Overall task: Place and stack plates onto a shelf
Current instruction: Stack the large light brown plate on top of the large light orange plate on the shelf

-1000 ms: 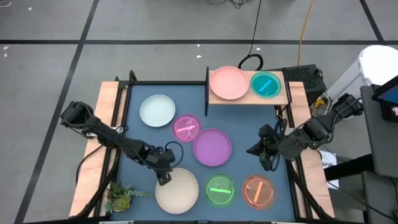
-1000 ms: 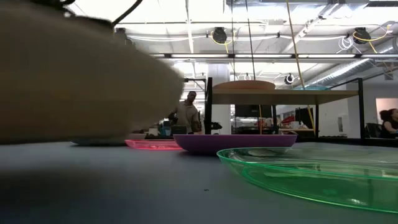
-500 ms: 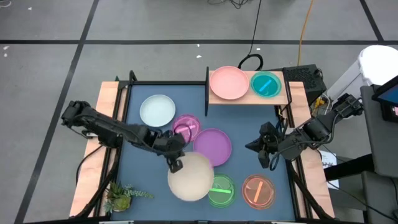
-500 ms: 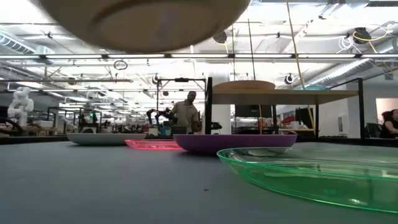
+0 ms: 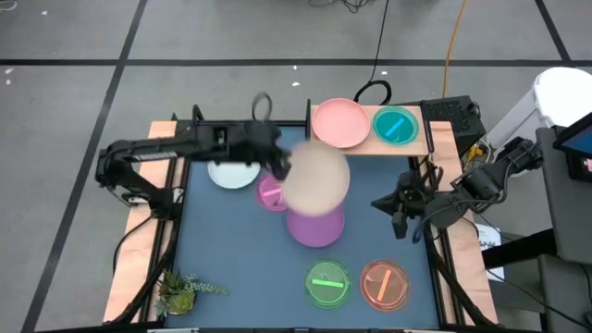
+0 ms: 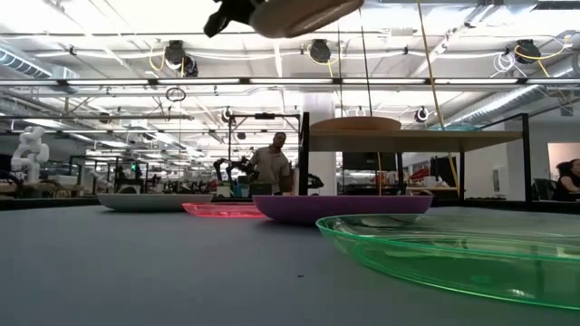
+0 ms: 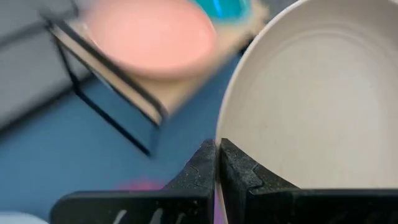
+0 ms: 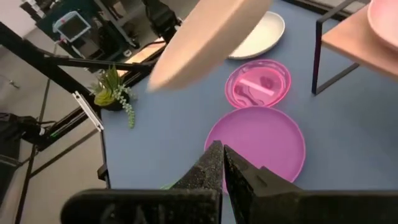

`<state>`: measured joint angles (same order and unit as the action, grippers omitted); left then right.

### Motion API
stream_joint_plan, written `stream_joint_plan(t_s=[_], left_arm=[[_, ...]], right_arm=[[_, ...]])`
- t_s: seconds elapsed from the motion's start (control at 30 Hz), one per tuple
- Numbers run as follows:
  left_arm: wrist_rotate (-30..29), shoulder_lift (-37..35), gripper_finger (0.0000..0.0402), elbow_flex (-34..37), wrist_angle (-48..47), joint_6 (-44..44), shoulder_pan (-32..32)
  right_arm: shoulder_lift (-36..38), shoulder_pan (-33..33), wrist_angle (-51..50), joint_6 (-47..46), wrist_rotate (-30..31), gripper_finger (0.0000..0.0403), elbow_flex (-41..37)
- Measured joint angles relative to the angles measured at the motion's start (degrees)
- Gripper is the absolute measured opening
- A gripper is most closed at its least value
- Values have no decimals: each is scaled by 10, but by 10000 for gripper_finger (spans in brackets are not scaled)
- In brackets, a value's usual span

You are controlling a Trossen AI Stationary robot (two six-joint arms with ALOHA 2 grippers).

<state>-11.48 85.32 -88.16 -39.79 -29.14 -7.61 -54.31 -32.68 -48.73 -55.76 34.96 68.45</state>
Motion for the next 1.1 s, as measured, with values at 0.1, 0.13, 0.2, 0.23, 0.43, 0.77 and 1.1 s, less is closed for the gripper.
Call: stream_joint_plan(t_s=[0.1,0.13,0.2,0.23,0.43,0.77,1.1], left_arm=[[-17,4,7,-36,18,35,-45],[-17,8,7,-48,28,49,-59],[-16,19,7,-71,35,68,-88],[-10,28,7,-86,34,75,-101],[16,101,7,-195,23,96,-165],[31,230,7,-389,23,192,-208],[24,273,7,-402,55,154,-228]], right_arm=[[9,4,0,17,0,0,0],[12,5,0,19,0,0,0],[15,5,1,19,0,0,0],[17,5,1,20,3,0,0],[17,5,2,54,16,0,0],[17,5,1,57,127,0,0],[16,5,0,91,132,0,0]])
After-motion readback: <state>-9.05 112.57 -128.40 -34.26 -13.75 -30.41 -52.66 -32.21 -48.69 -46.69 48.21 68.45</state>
